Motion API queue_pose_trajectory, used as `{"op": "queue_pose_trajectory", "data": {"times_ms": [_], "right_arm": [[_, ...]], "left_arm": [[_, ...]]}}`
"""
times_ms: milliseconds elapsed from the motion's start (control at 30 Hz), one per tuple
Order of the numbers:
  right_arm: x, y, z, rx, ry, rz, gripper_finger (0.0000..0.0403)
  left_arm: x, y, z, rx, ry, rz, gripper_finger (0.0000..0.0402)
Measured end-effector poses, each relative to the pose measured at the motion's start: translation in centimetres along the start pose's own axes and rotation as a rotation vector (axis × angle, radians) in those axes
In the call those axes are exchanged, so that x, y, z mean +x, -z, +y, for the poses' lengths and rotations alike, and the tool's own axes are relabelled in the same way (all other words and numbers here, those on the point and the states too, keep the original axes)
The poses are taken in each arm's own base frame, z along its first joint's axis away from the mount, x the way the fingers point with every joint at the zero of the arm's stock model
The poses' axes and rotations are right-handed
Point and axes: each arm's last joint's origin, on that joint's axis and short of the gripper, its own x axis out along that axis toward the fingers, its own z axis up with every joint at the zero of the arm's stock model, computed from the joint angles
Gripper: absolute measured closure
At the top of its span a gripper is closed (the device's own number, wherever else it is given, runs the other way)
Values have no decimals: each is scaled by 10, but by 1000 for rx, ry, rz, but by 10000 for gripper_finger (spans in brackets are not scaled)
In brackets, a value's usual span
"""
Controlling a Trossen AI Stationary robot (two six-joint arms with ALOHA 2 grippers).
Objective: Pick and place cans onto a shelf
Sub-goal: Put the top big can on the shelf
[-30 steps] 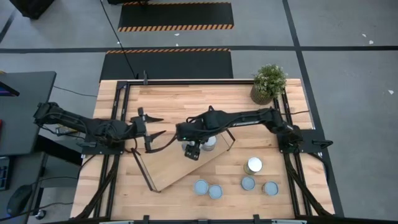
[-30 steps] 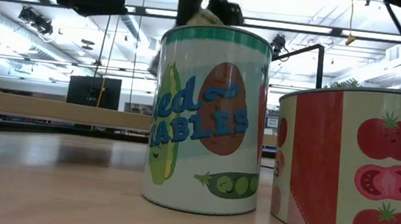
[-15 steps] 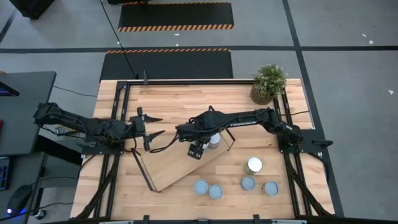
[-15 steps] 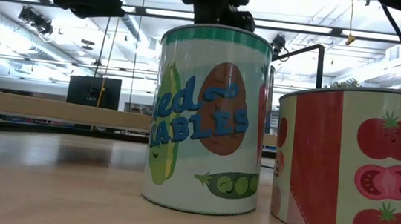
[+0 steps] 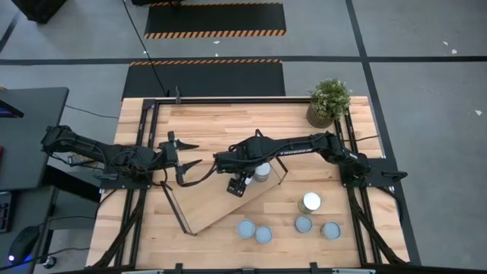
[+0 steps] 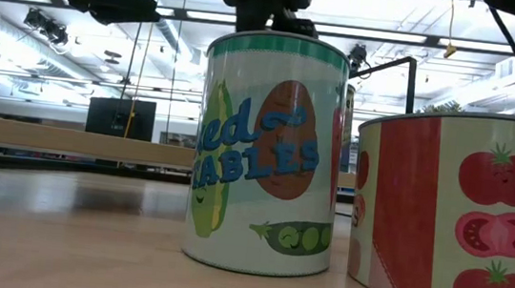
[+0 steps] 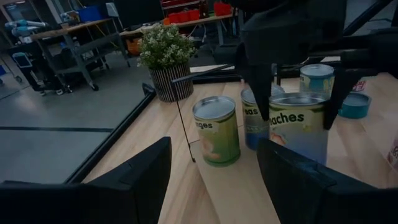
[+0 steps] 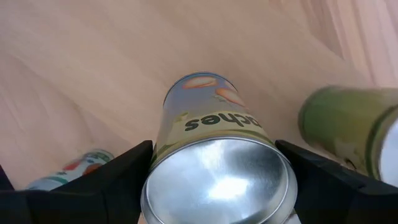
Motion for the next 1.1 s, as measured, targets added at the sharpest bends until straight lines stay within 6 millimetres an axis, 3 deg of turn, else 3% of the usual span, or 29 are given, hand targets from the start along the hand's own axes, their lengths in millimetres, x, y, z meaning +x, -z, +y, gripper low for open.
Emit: {"op": "queue_pose_trajectory", "data": {"times_ms": [267, 533, 833, 1100], "right_arm": [[26, -2, 6, -32, -20, 62, 76], [26, -2, 5, -58, -24, 74, 73], [29, -7, 0, -56, -12, 41, 24], [29, -10, -3, -83, 31, 12, 20]], "left_arm": [[0, 0, 0, 0, 10, -1, 159], [0, 0, -1, 0, 22, -1, 159], [0, 0, -1, 0, 22, -1, 159], [0, 0, -1, 1, 22, -1, 159]]}}
